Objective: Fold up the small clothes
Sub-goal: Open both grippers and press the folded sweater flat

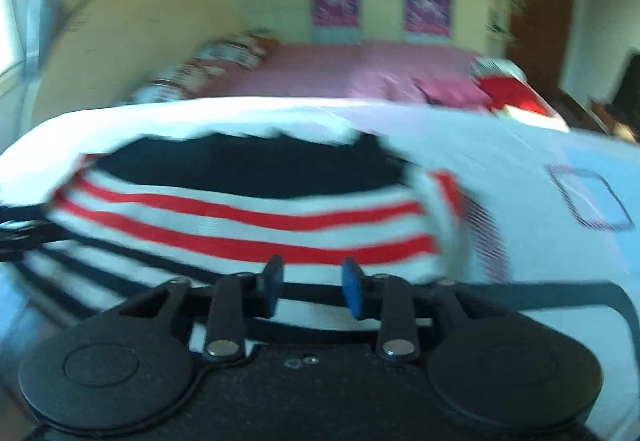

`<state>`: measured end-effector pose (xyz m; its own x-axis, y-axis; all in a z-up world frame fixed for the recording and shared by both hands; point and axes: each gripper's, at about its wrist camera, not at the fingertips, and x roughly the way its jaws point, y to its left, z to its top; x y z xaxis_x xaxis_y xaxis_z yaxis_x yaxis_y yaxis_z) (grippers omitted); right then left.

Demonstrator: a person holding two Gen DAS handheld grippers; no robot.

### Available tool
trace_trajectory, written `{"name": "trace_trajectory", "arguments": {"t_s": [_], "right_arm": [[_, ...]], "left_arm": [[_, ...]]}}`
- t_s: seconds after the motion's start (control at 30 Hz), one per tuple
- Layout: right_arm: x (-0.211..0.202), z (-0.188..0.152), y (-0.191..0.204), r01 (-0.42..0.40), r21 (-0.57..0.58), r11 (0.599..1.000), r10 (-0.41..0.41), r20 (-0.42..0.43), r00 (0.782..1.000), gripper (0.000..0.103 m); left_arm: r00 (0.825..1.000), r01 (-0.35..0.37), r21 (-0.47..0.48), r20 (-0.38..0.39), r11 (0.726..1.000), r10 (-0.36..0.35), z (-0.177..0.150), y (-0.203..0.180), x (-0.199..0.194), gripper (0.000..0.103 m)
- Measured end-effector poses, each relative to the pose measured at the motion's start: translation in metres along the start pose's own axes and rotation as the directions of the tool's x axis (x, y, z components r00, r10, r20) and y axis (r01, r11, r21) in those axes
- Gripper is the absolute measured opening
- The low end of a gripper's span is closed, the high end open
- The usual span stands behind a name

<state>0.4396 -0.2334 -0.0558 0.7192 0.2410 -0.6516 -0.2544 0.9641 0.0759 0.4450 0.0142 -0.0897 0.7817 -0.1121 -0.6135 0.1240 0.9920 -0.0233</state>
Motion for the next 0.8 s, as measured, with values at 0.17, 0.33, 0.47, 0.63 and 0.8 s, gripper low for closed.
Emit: {"name": "trace_trajectory", "arguments": {"t_s": [0.17, 0.33, 0.47, 0.63, 0.8], "right_arm": [[0.011, -0.012, 0.067, -0.069, -0.114, 0.991, 0.065, -0.038, 0.997, 0.045], [0.012, -0.035, 0.065, 0.014, -0.179, 0.984, -0.021, -0.038, 0.999, 0.044], [-0.012, -0.048, 0.025, 0.106, -0.145, 0.984, -0.111, -0.025, 0.994, 0.044], [-0.036, -0.071, -0.043, 0.117, 0.026, 0.993, -0.116, -0.043, 0.992, 0.04], [-0.036, -0.066, -0.026, 0.171, 0.019, 0.985, -0.17, -0.046, 0.984, 0.042]], "left_arm": [[0.998, 0.044, 0.072, -0.038, 0.996, -0.041, -0.007, -0.053, 0.004, 0.072], [0.999, -0.017, 0.076, -0.046, 0.997, 0.021, -0.029, -0.046, 0.0, 0.081], [0.998, -0.049, 0.029, -0.04, 0.998, 0.051, -0.037, -0.012, -0.014, 0.081], [0.998, -0.065, 0.012, -0.026, 0.998, 0.065, -0.053, 0.014, -0.023, 0.081], [0.996, -0.088, -0.004, -0.029, 0.996, 0.087, -0.044, 0.011, -0.025, 0.081]]}}
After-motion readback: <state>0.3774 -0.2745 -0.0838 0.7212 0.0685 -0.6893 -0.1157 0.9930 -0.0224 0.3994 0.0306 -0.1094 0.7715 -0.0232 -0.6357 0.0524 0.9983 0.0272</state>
